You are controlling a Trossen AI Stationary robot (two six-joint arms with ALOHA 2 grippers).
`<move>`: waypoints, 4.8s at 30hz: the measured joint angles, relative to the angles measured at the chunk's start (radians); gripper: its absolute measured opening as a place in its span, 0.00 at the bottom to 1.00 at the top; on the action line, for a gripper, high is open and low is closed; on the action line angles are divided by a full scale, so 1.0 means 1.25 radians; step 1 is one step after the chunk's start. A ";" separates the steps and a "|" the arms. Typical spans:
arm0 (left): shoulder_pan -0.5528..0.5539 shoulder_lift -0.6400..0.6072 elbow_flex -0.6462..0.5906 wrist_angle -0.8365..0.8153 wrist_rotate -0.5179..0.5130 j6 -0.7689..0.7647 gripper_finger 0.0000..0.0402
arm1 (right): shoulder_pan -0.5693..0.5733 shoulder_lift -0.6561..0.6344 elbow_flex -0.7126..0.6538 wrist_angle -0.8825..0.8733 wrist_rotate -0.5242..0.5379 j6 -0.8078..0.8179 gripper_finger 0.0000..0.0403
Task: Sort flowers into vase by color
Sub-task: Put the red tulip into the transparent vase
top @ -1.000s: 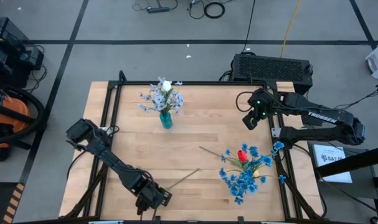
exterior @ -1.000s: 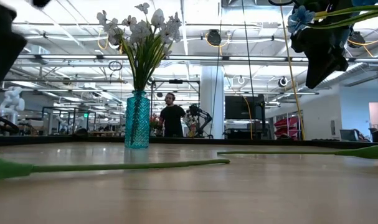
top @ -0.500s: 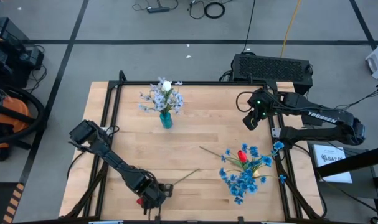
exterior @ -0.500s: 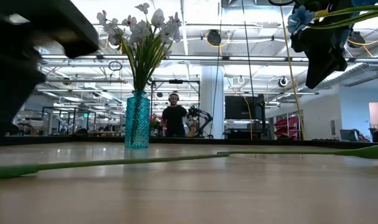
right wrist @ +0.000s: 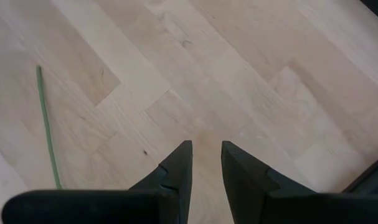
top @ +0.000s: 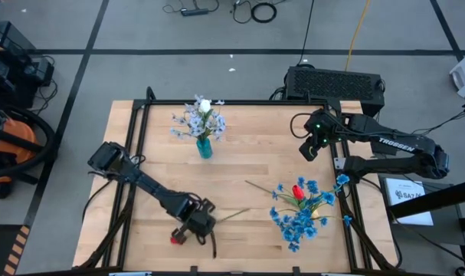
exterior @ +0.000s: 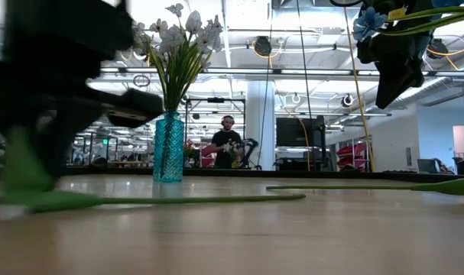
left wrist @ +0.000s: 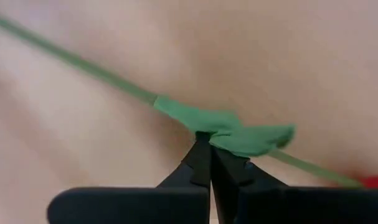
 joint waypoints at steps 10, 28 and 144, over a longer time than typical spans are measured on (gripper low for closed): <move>0.073 -0.115 -0.002 -0.061 -0.094 -0.116 0.00 | 0.001 0.000 0.000 0.000 0.000 -0.025 0.19; 0.237 -0.170 0.001 0.157 -0.003 -0.631 0.03 | 0.001 0.000 0.000 0.000 0.000 -0.022 0.19; 0.013 -0.022 0.442 0.903 -0.466 0.031 0.00 | 0.001 -0.215 0.000 -0.240 0.000 0.032 0.05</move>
